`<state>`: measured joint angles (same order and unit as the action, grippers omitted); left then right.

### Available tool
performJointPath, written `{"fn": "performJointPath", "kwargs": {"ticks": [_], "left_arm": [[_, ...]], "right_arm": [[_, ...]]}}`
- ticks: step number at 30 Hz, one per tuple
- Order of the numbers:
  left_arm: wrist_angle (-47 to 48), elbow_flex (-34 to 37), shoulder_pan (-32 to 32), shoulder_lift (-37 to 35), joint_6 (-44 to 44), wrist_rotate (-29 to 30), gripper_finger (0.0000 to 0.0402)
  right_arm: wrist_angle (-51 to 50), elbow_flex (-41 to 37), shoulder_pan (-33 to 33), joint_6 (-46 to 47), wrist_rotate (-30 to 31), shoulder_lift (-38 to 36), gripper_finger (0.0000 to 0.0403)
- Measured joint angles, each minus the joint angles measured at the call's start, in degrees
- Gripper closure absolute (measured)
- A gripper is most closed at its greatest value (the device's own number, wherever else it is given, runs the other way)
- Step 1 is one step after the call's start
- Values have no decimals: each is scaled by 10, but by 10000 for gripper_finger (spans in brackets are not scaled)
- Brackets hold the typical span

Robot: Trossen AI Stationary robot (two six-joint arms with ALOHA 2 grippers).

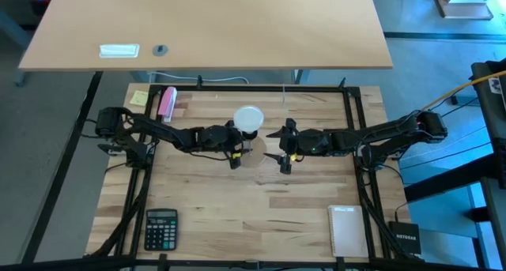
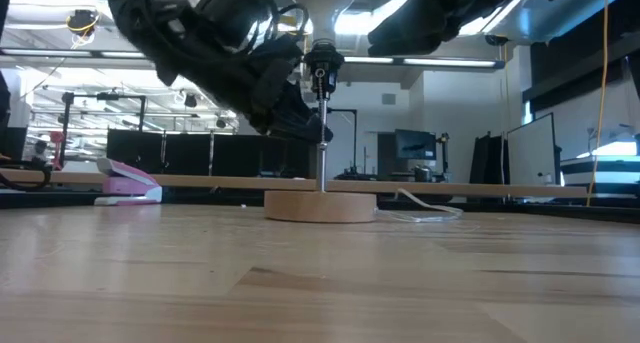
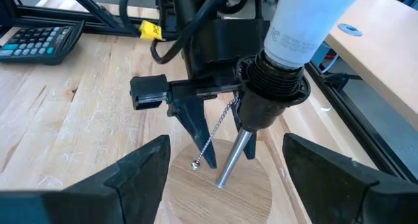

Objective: Screw lightbulb
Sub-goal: Insert the white lightbulb into the brown lamp

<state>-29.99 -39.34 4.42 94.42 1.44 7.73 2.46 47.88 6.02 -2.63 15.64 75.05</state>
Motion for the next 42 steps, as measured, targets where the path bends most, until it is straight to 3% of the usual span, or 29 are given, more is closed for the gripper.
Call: {"fn": "performJointPath", "kwargs": {"ticks": [6,11,18,26,36,42], "left_arm": [[-205,65,7,45,7,-39,216],[-271,59,6,98,16,-42,218],[-300,53,6,130,16,-37,256],[-292,53,6,130,7,-35,375],[-290,53,6,130,-1,-36,375],[-290,53,6,129,0,-37,375]], "right_arm": [[5,0,0,-2,-6,0,105],[37,-5,0,-2,-1,0,105],[153,-57,0,-1,3,1,105],[279,-99,-29,10,17,2,105],[330,-97,-111,36,-118,3,105],[368,-86,-132,41,-166,59,105]]}}
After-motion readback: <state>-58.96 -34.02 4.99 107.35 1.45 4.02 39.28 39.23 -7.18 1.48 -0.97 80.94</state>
